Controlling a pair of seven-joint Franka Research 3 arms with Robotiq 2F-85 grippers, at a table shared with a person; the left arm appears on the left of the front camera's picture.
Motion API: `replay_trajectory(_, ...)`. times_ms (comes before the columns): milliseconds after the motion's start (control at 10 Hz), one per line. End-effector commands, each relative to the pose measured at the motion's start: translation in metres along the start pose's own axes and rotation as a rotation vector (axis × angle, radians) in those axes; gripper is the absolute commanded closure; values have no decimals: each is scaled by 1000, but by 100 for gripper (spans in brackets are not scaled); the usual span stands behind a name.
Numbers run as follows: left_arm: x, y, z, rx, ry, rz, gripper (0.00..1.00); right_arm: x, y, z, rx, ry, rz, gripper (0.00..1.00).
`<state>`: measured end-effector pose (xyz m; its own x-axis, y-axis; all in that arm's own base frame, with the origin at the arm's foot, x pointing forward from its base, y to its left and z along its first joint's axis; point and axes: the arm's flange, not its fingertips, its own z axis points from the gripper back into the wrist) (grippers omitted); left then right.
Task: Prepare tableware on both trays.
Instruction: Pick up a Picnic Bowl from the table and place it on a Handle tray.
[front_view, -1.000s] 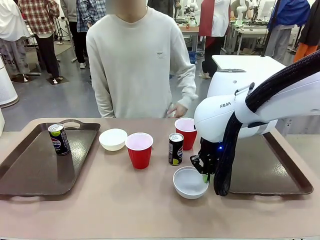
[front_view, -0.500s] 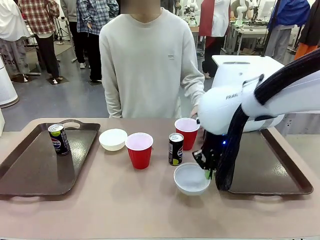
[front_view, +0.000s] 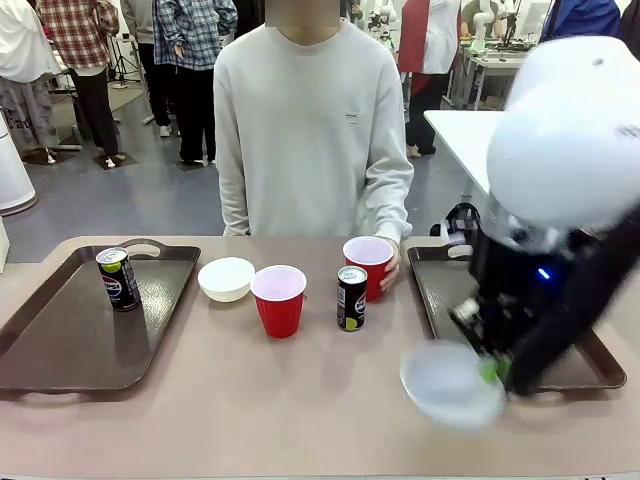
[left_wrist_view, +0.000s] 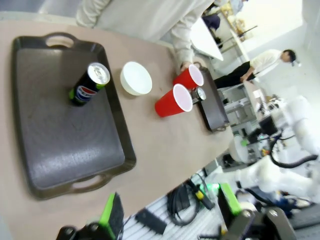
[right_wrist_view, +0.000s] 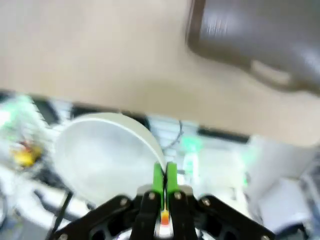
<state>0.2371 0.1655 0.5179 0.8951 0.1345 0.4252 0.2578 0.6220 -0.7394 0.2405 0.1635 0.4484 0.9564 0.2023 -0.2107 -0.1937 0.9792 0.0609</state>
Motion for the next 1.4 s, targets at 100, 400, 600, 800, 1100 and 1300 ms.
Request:
replay_trajectory(100,2,-2,1,7,0,8,0,-30,-26,-14,90,-45,-56,100)
replay_trajectory(400,2,-2,1,7,0,8,0,-24,-7,9,22,6,-11,100)
replay_trajectory(600,2,-2,1,7,0,8,0,-24,-7,9,22,6,-11,100)
replay_trajectory(800,2,-2,1,7,0,8,0,-24,-7,9,22,6,-11,100)
replay_trajectory(1100,2,-2,1,7,0,8,0,35,-10,42,-6,-90,-114,97)
replay_trajectory(1300,2,-2,1,7,0,8,0,79,-23,67,-14,-102,-164,97)
